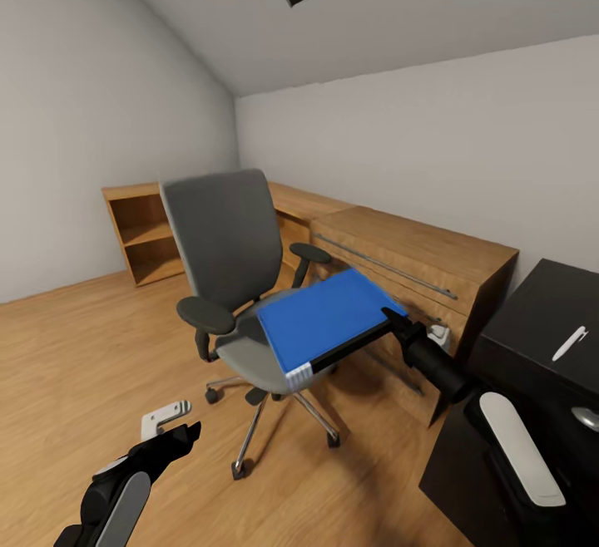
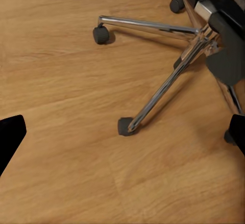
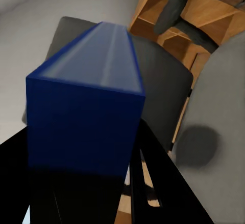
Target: In the bedroom, organize the workspace by keeping the computer under the desk, ensuring the monitor is on the desk, placing the keyboard on the desk next to the monitor, placing the mouse on the desk next to the keyboard, moving the folder from the swivel chair onto the desk next to the mouse, stacking the notebook on top of the folder with the pen on top of the notebook, and positioning the swivel chair next to the desk.
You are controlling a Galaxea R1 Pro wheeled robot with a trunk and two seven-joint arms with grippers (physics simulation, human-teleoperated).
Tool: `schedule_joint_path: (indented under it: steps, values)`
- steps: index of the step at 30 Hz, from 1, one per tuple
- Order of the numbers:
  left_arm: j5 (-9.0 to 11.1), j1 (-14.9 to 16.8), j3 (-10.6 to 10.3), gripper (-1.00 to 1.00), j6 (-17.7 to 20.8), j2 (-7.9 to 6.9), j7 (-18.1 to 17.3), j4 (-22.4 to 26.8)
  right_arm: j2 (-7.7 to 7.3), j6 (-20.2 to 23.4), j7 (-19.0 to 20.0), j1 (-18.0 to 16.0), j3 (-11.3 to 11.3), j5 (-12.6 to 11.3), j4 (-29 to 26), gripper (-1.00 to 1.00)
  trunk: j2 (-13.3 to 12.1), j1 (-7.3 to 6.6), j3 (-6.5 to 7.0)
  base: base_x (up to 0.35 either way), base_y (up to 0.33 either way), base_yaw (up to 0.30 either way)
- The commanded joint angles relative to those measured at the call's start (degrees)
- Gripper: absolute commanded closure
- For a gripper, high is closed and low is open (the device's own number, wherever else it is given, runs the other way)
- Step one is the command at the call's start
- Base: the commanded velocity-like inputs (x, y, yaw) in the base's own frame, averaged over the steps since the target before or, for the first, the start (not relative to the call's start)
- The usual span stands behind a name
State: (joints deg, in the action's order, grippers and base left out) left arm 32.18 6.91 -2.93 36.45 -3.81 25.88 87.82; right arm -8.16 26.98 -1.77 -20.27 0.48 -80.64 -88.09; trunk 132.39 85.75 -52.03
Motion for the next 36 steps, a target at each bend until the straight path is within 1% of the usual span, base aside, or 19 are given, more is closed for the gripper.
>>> schedule_joint_path:
  steps: [1, 3, 5, 7, 12, 15, 17, 18, 19, 20, 21, 22, 23, 24, 26, 27, 29, 32, 36]
  values:
    - [0.62, 0.04, -0.09, -1.0, 0.09, -0.05, 0.59, 0.07, -0.08, 0.09, -0.28, -0.03, -0.08, -0.32, -0.67, 1.0, -0.39, -0.24, 0.13, 0.0, 0.0, 0.0]
    - [0.66, 0.04, -0.07, -1.0, 0.1, -0.08, 0.58, -0.07, -0.19, 0.09, -0.32, -0.03, -0.62, -0.31, -1.34, 1.0, -1.19, -0.68, 0.49, 0.0, 0.0, 0.0]
    - [0.68, 0.04, 0.01, -1.0, 0.11, -0.11, 0.58, -0.79, -0.2, 0.09, -0.33, -0.03, -1.8, -0.34, -1.57, 1.0, -1.99, -1.11, 0.84, 0.0, 0.0, 0.0]
    - [0.69, 0.04, -0.06, -1.0, 0.11, -0.13, 0.58, -3.05, -0.14, 0.09, -0.34, -0.03, -3.2, -0.37, -1.72, 1.0, -2.8, -1.55, 1.2, 0.0, 0.0, 0.0]
    - [1.16, 0.04, -0.02, -1.0, 0.06, -0.16, 0.68, -5.82, -0.15, 0.11, -0.16, -0.03, -4.17, -0.39, -1.8, 1.0, -4.8, -2.65, 2.1, 0.0, 0.0, 0.0]
    - [1.27, 0.04, -0.05, -1.0, -0.27, -0.2, 0.66, -10.28, -0.13, 0.11, 0.06, -0.03, -4.24, -0.39, -1.81, 1.0, -6.01, -3.31, 2.64, 0.0, 0.0, 0.0]
    - [1.01, 0.04, -0.15, -1.0, -0.65, -0.24, 0.62, -14.66, -0.1, 0.1, 0.18, -0.03, -4.13, -0.39, -1.82, 1.0, -6.81, -3.75, 3.0, 0.0, 0.0, 0.0]
    - [0.86, 0.04, -0.21, -1.0, -1.29, -0.3, 0.6, -17.91, -0.07, 0.1, 0.23, -0.03, -4.03, -0.39, -1.82, 1.0, -7.21, -3.97, 3.18, 0.0, 0.0, 0.0]
    - [0.81, 0.04, -0.23, -1.0, -1.82, -0.32, 0.58, -19.5, -0.04, 0.09, 0.24, -0.03, -3.99, -0.39, -1.82, 1.0, -7.61, -4.19, 3.36, 0.0, 0.0, 0.0]
    - [0.74, 0.04, -0.3, -1.0, -3.28, -0.38, 0.55, -22.45, 0.0, 0.09, 0.25, -0.03, -3.89, -0.4, -1.82, 1.0, -8.01, -4.41, 3.54, 0.0, 0.0, 0.0]
    - [0.71, 0.04, -0.34, -1.0, -4.2, -0.41, 0.52, -23.77, 0.03, 0.09, 0.26, -0.03, -3.84, -0.4, -1.82, 1.0, -8.41, -4.63, 3.72, 0.0, 0.0, 0.0]
    - [0.61, 0.04, -0.45, -1.0, -6.41, -0.44, 0.46, -26.08, 0.08, 0.09, 0.26, -0.03, -3.77, -0.4, -1.82, 1.0, -8.81, -4.85, 3.9, 0.0, 0.0, 0.0]
    - [0.48, 0.04, -0.51, -1.0, -7.65, -0.45, 0.41, -27.09, 0.1, 0.09, 0.27, -0.03, -3.73, -0.4, -1.82, 1.0, -9.21, -5.07, 4.08, 0.0, 0.0, 0.0]
    - [0.04, 0.04, -0.6, -1.0, -10.39, -0.46, 0.35, -28.91, 0.15, 0.09, 0.2, -0.03, -3.66, -0.43, -1.82, 1.0, -9.62, -5.29, 4.26, 0.0, 0.0, 0.0]
    - [-0.62, 0.04, -0.66, -1.0, -13.23, -0.49, 0.28, -30.61, 0.19, 0.09, 0.1, -0.03, -3.54, -0.45, -1.82, 1.0, -10.42, -5.73, 4.61, 0.0, 0.0, 0.0]
    - [-1.5, 0.04, -0.7, -1.0, -15.96, -0.51, 0.17, -32.31, 0.23, 0.09, 0.01, -0.03, -3.25, -0.46, -1.82, 1.0, -10.82, -5.95, 4.79, 0.0, 0.0, 0.0]
    - [-2.94, 0.04, -0.73, -1.0, -19.54, -0.5, -0.3, -34.52, 0.33, 0.09, -0.11, -0.03, -2.58, -0.45, -1.82, 1.0, -11.62, -6.39, 5.15, 0.0, 0.0, 0.0]
    - [-5.13, 0.04, -0.8, -1.0, -23.4, -0.44, -1.53, -36.37, 0.36, 0.17, -0.19, -0.03, -1.61, -0.4, -1.76, 1.0, -12.82, -7.04, 5.69, 0.0, 0.0, 0.0]
    - [-6.54, 0.04, -0.85, -1.0, -25.32, -0.26, -2.45, -37.17, 0.2, 0.55, 0.03, -0.03, -1.16, -0.39, -1.54, 1.0, -14.43, -7.92, 6.41, 0.0, 0.0, 0.0]
